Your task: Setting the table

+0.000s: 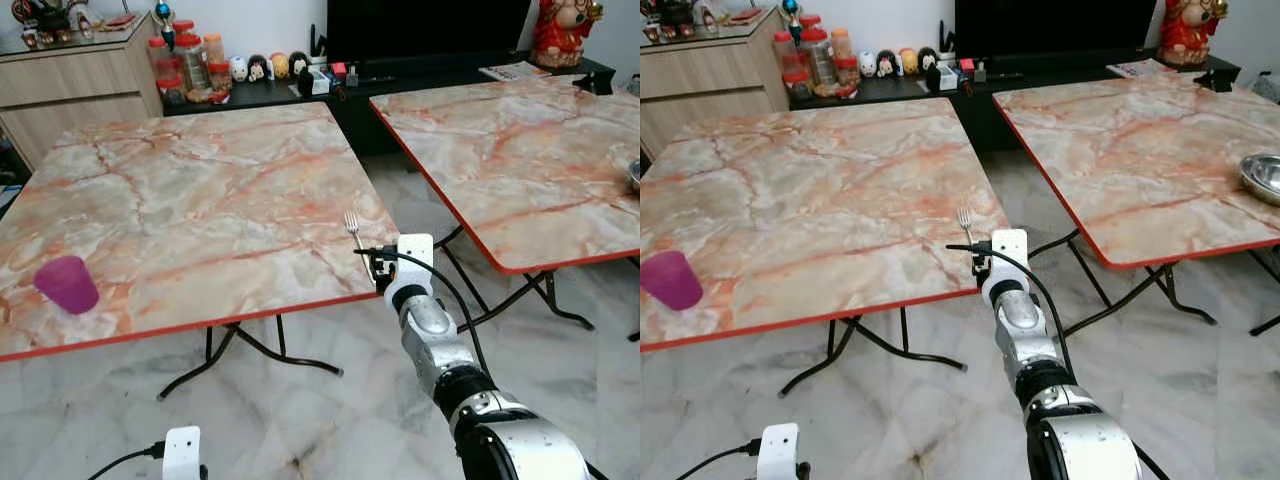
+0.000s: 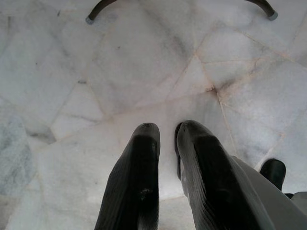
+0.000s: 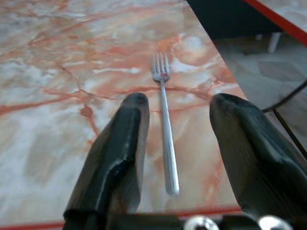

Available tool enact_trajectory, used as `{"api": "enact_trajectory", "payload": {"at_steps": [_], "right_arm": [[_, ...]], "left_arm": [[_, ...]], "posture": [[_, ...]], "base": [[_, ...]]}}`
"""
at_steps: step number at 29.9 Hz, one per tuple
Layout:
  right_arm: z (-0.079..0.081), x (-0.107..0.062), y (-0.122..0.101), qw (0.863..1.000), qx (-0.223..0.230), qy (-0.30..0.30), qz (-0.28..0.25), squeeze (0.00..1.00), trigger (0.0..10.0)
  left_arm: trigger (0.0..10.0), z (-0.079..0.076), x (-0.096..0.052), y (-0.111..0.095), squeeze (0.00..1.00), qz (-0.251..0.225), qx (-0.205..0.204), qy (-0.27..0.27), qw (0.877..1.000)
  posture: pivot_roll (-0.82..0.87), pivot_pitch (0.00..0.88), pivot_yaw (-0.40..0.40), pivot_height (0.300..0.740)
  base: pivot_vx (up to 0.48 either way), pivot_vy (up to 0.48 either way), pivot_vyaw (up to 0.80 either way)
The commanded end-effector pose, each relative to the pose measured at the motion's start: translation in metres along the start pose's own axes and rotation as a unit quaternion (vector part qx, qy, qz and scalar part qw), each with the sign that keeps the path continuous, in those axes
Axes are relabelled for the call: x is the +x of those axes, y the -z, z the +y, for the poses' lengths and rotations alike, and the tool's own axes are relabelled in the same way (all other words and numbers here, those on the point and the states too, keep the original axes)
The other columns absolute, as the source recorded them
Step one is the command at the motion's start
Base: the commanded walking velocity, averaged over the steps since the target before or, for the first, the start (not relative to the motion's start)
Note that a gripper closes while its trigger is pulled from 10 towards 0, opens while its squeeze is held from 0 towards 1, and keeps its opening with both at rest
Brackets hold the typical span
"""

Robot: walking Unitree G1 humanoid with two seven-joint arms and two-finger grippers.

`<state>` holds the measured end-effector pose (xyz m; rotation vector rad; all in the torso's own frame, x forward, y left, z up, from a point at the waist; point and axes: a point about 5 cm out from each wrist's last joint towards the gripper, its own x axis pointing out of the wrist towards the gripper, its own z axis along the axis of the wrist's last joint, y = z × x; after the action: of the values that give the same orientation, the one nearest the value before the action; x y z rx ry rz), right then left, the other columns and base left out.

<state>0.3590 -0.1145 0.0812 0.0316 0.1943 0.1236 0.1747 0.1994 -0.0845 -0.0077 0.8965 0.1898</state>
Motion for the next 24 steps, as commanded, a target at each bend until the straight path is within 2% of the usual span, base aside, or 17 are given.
{"api": "enact_trajectory", "payload": {"at_steps": [1,5,9,11,24], "right_arm": [[0.0030,0.0012,-0.0031,1.000,-0.004,-0.007,-0.005,0.00,10.0],[0.0061,0.0015,-0.0055,1.000,-0.016,-0.016,-0.013,0.00,10.0],[0.0092,0.0011,-0.0065,0.999,-0.019,-0.025,-0.022,0.00,10.0],[0.0093,0.0007,-0.0050,1.000,-0.005,-0.021,-0.019,0.00,10.0],[0.0092,-0.0033,0.0030,1.000,-0.006,-0.027,-0.015,0.00,10.0]], "left_arm": [[10.0,0.0032,0.0004,-0.0023,0.00,-0.005,0.001,-0.005,1.000],[10.0,0.0030,0.0005,-0.0029,0.00,-0.005,0.002,-0.005,1.000],[10.0,0.0034,0.0006,-0.0034,0.00,-0.006,0.002,-0.005,1.000],[10.0,0.0041,0.0005,-0.0027,0.00,-0.005,0.002,-0.006,1.000],[10.0,0.0053,-0.0001,-0.0007,0.00,-0.003,0.005,-0.008,1.000]], "posture": [[0.00,0.000,0.013,0.740],[0.00,0.000,0.013,0.740],[0.00,0.000,0.012,0.740],[0.00,0.000,0.012,0.740],[0.00,0.000,0.016,0.740]], "base": [[0.300,0.000,0.00],[0.303,0.000,0.00],[0.301,0.000,0.54],[0.300,0.000,0.00],[0.251,0.000,0.00]]}}
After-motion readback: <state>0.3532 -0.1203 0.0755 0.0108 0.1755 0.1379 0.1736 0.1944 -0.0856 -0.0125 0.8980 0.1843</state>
